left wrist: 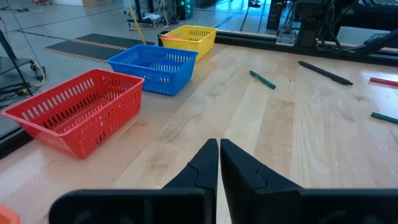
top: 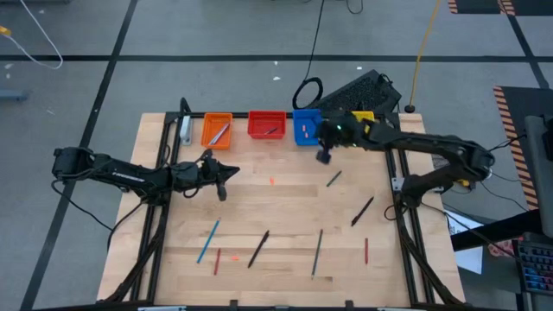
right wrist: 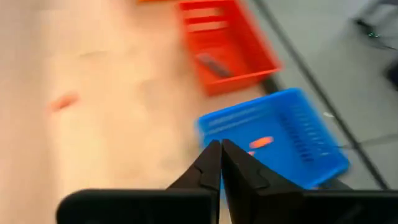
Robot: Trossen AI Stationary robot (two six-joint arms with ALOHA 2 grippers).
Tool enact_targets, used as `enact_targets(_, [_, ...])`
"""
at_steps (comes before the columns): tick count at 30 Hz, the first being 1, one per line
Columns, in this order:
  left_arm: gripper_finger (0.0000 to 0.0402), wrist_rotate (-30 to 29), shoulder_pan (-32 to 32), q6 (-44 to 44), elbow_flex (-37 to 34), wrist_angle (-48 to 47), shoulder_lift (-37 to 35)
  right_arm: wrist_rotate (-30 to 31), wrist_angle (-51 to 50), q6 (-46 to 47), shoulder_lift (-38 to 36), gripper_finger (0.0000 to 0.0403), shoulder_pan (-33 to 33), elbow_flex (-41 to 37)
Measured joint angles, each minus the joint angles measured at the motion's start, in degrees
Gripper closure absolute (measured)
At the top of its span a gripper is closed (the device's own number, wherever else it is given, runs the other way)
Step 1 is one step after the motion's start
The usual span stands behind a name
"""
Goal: Sort crayons/erasers/pens/pencils in bins
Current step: Put the right red crayon into the red basket
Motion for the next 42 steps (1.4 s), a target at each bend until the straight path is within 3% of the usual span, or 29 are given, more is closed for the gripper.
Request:
enact_targets(5, [0.0378,0.02,0.00,-0.85,0.00,0.00,-0.01,-9.72,0.04,-0.98,-6.32,0.0390,2.12,-8.18])
enact_targets(13, [0.0378,4.41,0.00,-2.44,0.00,-0.03,0.01,-9.72,-0.28,3.05,-12.16,0.0382,7.03,-18.55])
enact_targets(16, [0.0378,5.11,0.00,-3.27,0.00,-0.15,0.02,-8.15,-1.46,5.28,-13.51,0.0363,11.04,-19.76])
enact_targets(22, [0.0378,8.00,0.00,-3.82,0.00,-0.39,0.02,0.89,-8.05,13.70,-13.88,0.0296,24.06,-19.76])
enact_targets(27, [0.0378,7.72,0.04,-3.81,0.02,-0.81,0.04,2.60,-11.03,28.94,-13.69,0.0247,34.52,-19.76])
enact_targets(32, [0.0378,7.37,0.04,-3.78,0.02,-0.81,0.04,2.58,-11.83,46.47,-13.69,0.0233,44.47,-19.27])
enact_targets(36, [0.0378,5.42,0.04,-3.70,0.02,-0.93,0.04,2.31,-15.76,63.06,-13.69,0.0246,50.76,-16.36])
enact_targets(42, [0.0378,4.42,0.04,-2.99,0.02,-1.61,0.04,-1.23,-21.68,88.99,-13.68,0.0305,57.89,-12.20])
